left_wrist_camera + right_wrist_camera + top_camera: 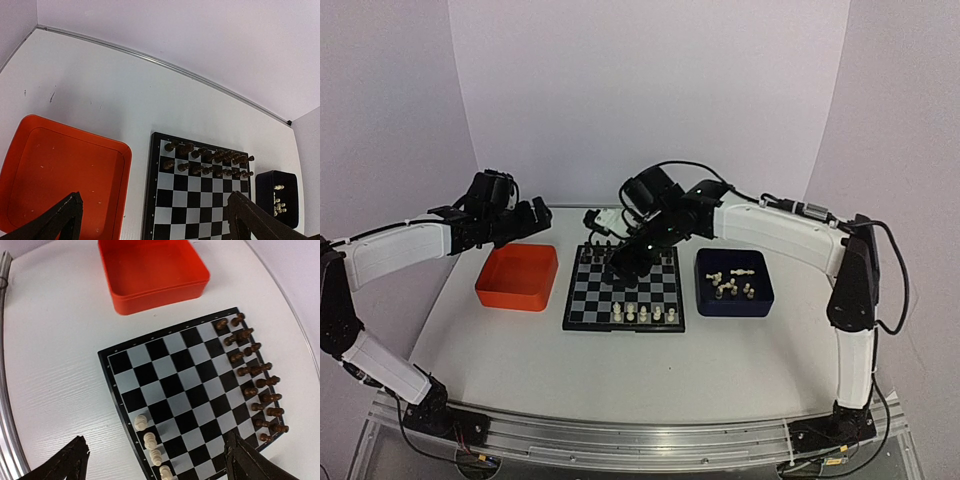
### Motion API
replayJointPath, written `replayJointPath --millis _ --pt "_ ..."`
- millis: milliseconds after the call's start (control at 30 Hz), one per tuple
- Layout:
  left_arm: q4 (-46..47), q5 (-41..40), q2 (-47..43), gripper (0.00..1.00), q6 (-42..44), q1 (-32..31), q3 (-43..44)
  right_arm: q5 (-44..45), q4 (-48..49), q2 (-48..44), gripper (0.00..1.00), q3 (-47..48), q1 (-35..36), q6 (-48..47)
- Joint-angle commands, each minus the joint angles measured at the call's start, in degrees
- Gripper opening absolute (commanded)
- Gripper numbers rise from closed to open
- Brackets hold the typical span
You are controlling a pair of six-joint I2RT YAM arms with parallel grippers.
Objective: Set up the chess pieces on the board
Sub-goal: Adjust the chess piece in the storage box.
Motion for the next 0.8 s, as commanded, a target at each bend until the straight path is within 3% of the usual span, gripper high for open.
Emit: replayJointPath --millis 0,533,767 --pt "4.02 0.26 1.13 1.00 1.60 0.29 4.05 -4.11 3.61 -5.86 0.90 -3.29 -6.32 3.38" --pt "10.55 3.82 20.06 1.00 3.72 0.40 19.45 -12.78 2.84 -12.55 0.93 -13.84 -32.34 3.27" --pt "8.41 4.36 27.21 1.00 3.39 0.39 30.12 -9.99 -2.77 -11.99 0.97 -13.70 -37.24 2.92"
